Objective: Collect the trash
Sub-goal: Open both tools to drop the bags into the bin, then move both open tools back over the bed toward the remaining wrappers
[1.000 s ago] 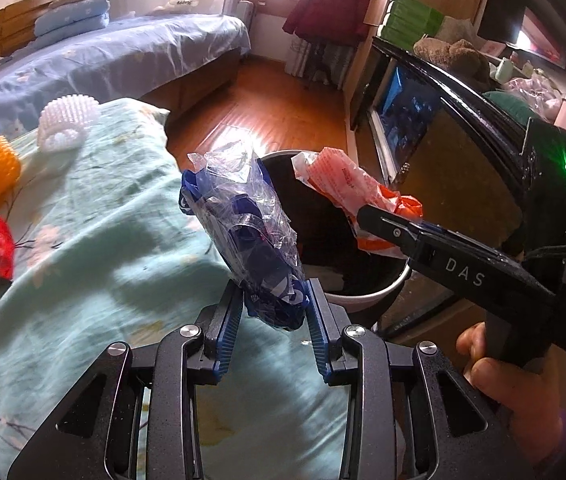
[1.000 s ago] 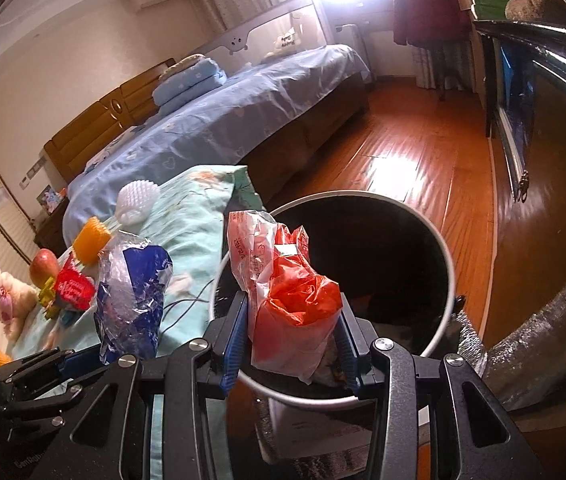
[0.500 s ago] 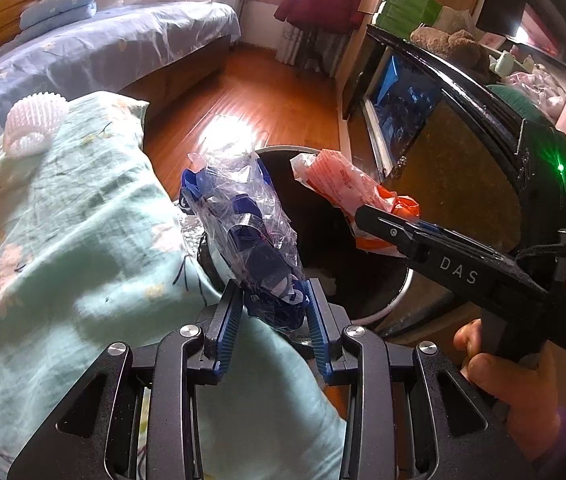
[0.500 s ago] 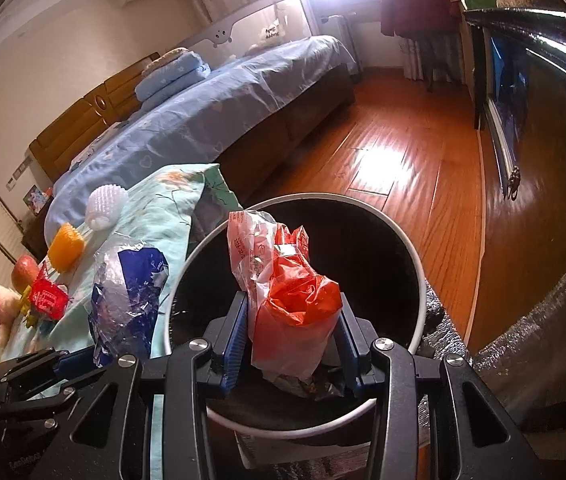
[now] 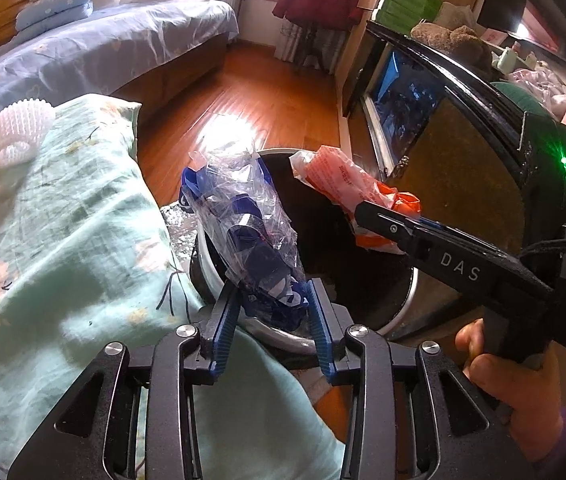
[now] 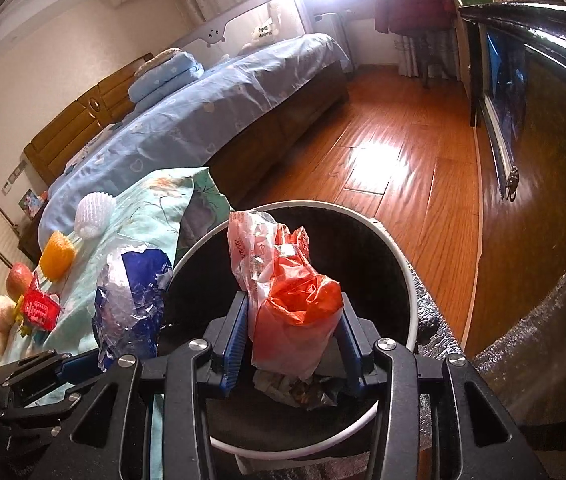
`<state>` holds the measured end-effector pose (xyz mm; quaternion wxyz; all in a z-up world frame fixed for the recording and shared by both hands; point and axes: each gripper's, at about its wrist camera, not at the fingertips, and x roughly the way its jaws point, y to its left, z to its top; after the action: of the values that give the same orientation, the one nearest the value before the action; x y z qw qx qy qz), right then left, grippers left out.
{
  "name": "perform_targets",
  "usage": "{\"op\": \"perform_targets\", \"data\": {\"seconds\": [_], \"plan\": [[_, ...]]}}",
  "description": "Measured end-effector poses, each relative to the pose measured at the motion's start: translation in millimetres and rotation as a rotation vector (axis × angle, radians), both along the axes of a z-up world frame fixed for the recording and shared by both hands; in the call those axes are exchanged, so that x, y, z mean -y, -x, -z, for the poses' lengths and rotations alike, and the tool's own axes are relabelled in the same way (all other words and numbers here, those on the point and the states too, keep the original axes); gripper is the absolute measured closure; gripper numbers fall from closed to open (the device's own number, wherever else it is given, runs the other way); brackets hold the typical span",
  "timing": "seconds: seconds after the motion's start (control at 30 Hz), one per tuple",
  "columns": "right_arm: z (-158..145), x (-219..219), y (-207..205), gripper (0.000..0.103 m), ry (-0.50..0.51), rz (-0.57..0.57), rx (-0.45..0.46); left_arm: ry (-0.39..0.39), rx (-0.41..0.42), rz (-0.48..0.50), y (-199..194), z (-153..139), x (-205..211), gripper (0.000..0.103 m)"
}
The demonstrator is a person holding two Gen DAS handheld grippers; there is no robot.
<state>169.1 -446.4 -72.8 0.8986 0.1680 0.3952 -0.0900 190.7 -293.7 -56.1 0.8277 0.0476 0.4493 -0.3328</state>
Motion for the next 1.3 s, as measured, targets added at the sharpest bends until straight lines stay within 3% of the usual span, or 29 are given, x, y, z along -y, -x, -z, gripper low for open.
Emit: {"op": "perform_targets", "data": {"seconds": [0.2,0.3,0.67,1.3], "plan": [[-2,6,0,0.049,-0.013,0.017,0.004,0.016,0.019,-0.022,3,-5,-7,0.046],[-4,7,3,0.037,-0.038,0.021,0.016,0.025,0.019,-0.035,7,-6,-15,0.045],[-12,-36,12,0.024,-0.055,-0.053,0.05,0.042,0.023,-0.165,24,-2,-87,0.044],[-8,-182,0,0.023,-0.038,-0.353,0.045,0.063,0.04,-0.448,43,3,-239,0.044]]}}
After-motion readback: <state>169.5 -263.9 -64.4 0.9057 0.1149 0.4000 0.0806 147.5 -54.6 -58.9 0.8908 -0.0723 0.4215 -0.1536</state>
